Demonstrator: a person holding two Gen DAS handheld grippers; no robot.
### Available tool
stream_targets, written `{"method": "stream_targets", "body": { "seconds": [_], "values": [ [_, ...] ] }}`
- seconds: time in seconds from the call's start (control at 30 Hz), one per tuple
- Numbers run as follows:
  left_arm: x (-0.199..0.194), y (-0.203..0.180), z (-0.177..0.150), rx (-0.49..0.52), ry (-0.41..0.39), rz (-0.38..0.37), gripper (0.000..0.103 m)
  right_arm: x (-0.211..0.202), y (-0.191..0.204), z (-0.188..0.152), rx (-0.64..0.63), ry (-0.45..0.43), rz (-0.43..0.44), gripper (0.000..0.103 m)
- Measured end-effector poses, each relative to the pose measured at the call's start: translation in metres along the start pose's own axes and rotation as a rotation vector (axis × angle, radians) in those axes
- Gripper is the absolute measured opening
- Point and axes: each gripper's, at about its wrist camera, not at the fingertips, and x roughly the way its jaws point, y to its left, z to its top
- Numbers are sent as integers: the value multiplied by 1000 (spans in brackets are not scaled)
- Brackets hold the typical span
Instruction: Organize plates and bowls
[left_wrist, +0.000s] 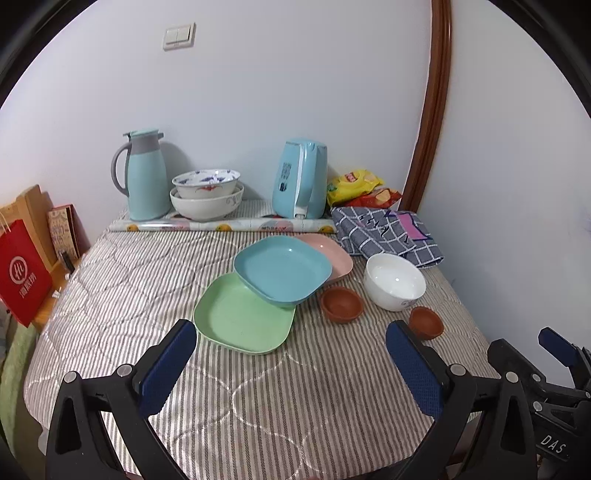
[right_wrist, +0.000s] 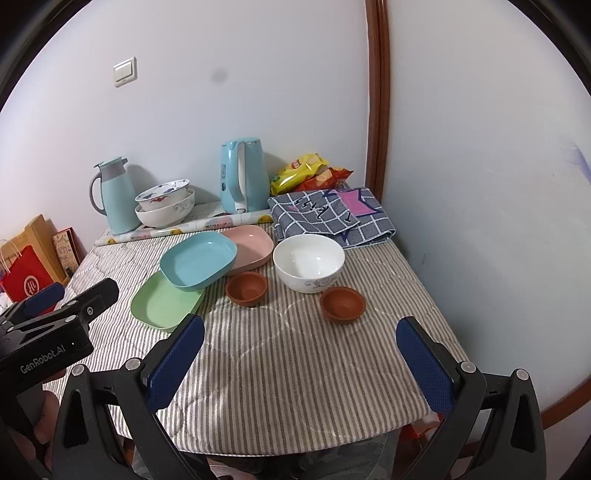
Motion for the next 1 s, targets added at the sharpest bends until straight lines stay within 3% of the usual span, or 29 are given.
{"method": "stream_targets", "body": {
  "seconds": [0.4, 0.67, 1.0],
  "values": [
    [50, 23, -9, -39, 81, 13, 103, 58, 23, -11, -62, 93, 1, 102],
    [85, 55, -11, -85, 132, 44, 103, 110, 24, -17, -35, 223, 36, 93],
    [120, 77, 1, -122, 161, 59, 97, 137, 25, 12, 6, 220, 89, 92]
  ]
}}
